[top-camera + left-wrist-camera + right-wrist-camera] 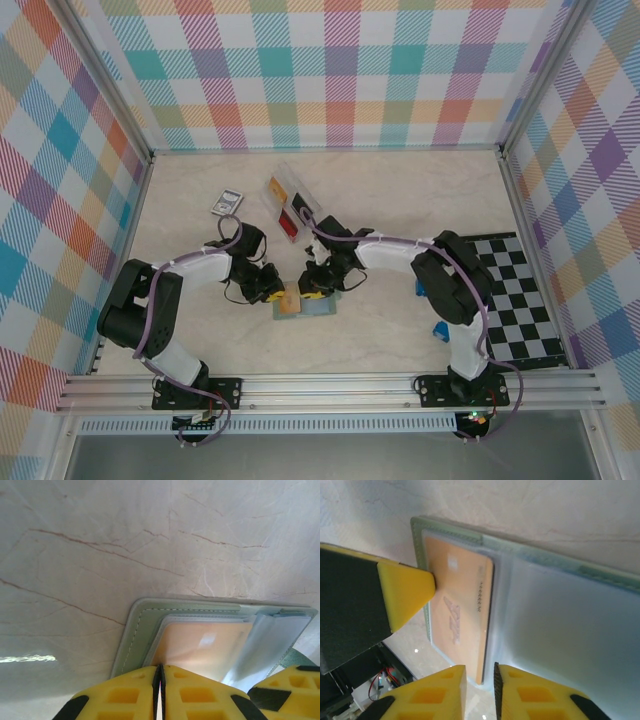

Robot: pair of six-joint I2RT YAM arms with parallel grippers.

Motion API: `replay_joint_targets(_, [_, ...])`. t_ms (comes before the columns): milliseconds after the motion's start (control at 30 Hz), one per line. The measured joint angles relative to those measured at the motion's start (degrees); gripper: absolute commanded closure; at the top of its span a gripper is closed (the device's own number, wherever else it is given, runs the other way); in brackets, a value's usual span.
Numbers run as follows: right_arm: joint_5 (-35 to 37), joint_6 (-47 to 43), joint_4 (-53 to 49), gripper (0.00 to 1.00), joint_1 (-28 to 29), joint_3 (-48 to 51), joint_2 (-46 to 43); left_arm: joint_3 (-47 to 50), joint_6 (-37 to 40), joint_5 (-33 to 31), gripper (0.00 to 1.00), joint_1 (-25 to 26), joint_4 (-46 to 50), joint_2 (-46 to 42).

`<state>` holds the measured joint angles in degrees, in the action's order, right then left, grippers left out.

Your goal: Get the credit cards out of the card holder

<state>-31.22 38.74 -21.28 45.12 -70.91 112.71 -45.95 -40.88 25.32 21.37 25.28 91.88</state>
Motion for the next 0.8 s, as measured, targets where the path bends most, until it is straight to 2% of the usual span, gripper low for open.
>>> replay_joint_targets(533, [-3.9, 1.4, 0.9, 0.85, 0.7, -1.1, 4.4, 0.4, -0.3, 0.1, 0.91, 0.0, -0.5, 0.0])
replay_joint_targets(800, [-4.3, 2.5, 1.0, 0.9, 0.5, -1.1, 4.6, 2.7, -2.4, 0.6, 0.92, -0.1, -3.5, -1.3])
